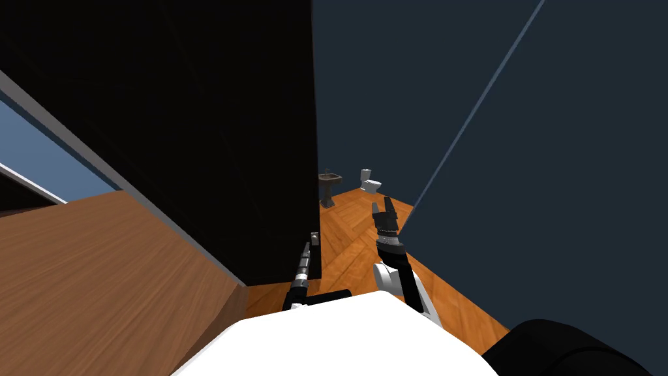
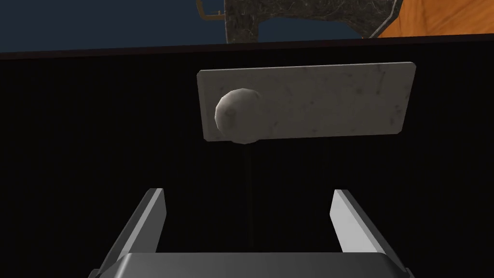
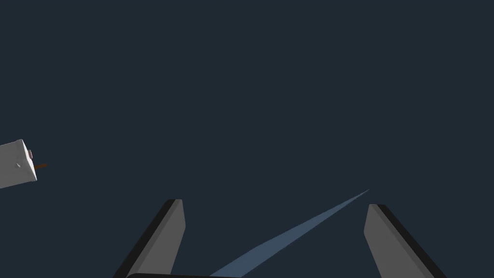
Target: Push the door open
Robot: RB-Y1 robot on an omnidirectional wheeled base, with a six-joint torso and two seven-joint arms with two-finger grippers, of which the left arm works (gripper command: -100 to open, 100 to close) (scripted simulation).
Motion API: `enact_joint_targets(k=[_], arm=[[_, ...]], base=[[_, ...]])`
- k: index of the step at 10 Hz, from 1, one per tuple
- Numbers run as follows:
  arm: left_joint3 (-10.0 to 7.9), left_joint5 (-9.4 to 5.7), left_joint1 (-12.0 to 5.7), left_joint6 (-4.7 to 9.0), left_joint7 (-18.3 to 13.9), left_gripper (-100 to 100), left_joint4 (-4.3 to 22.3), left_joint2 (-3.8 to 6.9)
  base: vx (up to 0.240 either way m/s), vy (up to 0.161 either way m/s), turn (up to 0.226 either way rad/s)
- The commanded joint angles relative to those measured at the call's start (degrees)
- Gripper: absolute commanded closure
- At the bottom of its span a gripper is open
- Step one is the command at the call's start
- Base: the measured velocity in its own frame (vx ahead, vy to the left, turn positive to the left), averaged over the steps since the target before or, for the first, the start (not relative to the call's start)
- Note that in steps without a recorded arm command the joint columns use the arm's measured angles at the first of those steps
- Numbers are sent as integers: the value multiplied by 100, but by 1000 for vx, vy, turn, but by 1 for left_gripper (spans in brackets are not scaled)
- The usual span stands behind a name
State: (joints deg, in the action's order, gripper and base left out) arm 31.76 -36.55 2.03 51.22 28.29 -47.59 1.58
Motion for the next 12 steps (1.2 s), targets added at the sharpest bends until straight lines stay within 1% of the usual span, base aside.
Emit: enact_joint_targets(k=[1, 2, 3, 4, 9, 10, 12], arm=[[-58, 37, -38, 29, -74, -100, 44, -57], [-86, 55, -60, 40, -109, -100, 70, -138], [-67, 42, -42, 29, -79, -100, 44, -92], [-67, 42, -42, 29, -79, 100, 44, -92], [-67, 42, -42, 29, -79, 100, 44, -92], [-182, -40, -58, 5, -38, 100, 49, -4], [-265, -95, -75, 0, -12, 100, 45, 21]], base=[[249, -76, -31], [242, -81, -23], [111, -34, 2], [-19, 4, 11], [-23, 5, -5], [134, -43, 59], [162, -95, 60]])
